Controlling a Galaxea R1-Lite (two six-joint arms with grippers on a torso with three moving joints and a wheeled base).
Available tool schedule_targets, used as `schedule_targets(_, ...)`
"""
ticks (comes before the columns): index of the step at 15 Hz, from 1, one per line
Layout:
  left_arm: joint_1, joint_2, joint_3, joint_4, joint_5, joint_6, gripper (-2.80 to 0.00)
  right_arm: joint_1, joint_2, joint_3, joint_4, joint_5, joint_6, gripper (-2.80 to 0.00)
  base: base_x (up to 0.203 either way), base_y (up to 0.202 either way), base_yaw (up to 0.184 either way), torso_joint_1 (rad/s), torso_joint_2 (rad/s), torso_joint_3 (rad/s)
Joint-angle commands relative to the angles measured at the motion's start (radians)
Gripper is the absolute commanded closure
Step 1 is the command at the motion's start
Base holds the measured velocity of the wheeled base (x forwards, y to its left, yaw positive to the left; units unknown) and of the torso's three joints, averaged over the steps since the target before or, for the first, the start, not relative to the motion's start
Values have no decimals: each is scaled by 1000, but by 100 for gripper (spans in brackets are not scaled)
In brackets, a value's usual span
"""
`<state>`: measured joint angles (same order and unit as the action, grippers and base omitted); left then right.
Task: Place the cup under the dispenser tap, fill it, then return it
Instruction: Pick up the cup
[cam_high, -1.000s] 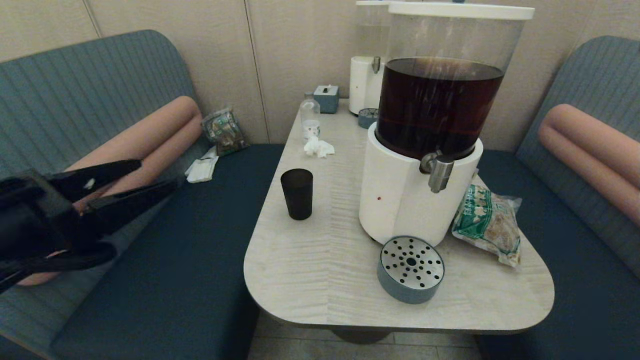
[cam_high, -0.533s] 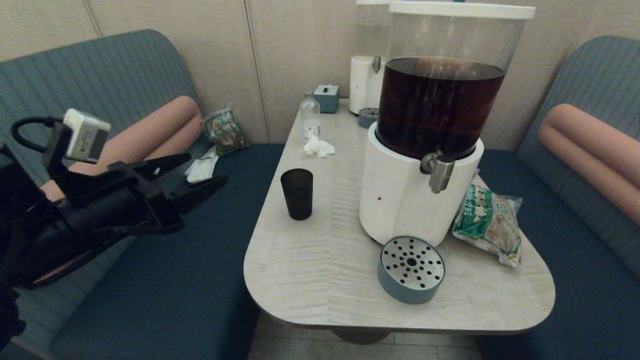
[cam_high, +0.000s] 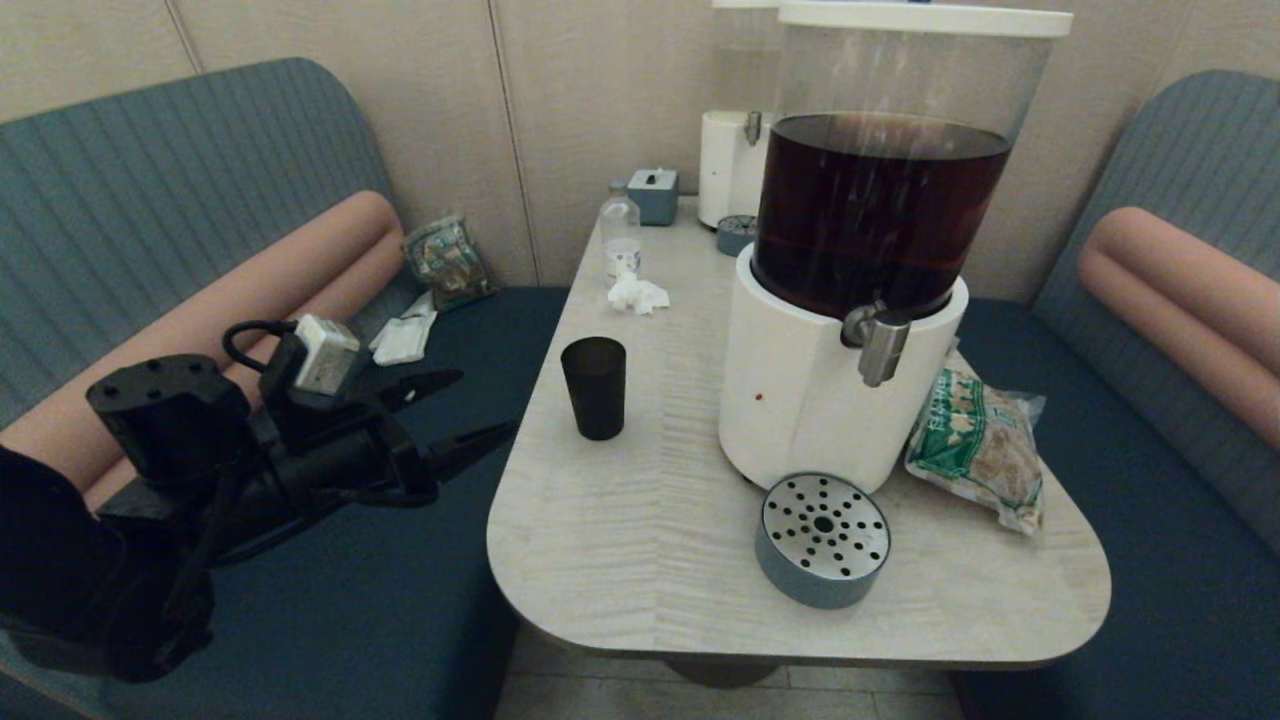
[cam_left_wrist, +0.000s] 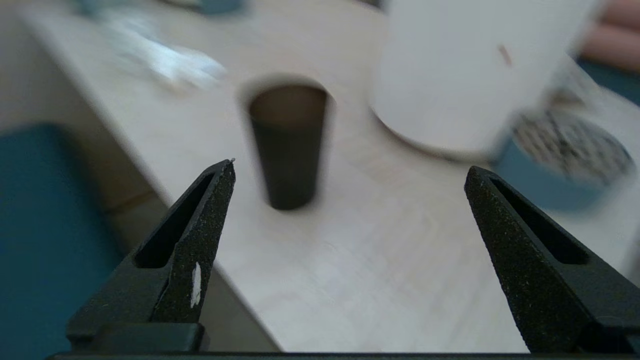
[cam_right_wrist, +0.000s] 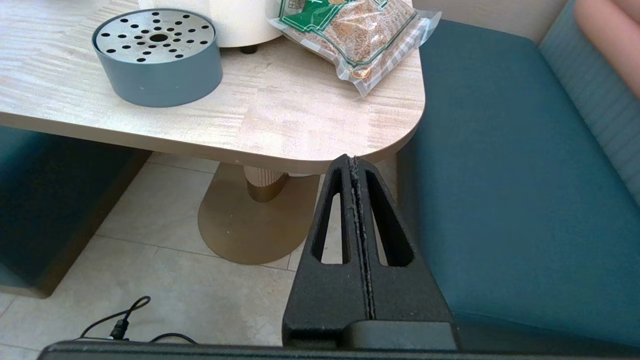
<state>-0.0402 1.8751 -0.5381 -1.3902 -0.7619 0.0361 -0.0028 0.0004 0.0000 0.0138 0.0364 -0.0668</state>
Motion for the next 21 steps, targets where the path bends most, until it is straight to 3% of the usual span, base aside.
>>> schedule_targets(1, 0, 109, -49, -8, -40, 14, -280, 0, 1, 0, 0, -1, -1, 0, 0, 0, 0, 0, 0, 0)
schedule_targets(11, 2, 420, -415, -16, -22, 12, -280, 1, 1, 0, 0, 0, -1, 0, 0, 0, 0, 0, 0, 0)
schedule_targets(14, 0, 492, -518, -16, 19, 16, -280, 0, 1, 0, 0, 0, -1, 0, 0, 0, 0, 0, 0, 0)
schedule_targets(21, -55, 593, -669, -16, 40, 1, -280, 0, 1, 0, 0, -1, -1, 0, 0, 0, 0, 0, 0, 0)
